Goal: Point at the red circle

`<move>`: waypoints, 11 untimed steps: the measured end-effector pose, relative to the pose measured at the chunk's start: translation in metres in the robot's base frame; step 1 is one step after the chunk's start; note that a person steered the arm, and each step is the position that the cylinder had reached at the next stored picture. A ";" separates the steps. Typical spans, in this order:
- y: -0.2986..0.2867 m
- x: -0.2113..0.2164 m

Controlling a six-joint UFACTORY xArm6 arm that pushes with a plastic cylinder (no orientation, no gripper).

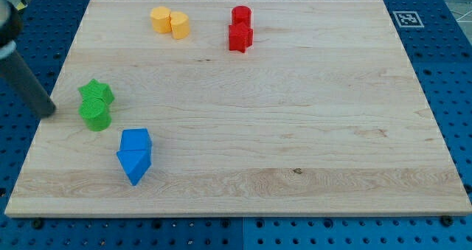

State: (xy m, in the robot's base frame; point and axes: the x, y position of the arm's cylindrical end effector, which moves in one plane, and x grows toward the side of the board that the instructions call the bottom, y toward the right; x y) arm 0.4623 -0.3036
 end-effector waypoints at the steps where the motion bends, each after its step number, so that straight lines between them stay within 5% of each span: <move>1: -0.001 -0.025; 4: 0.057 -0.265; 11: 0.284 -0.268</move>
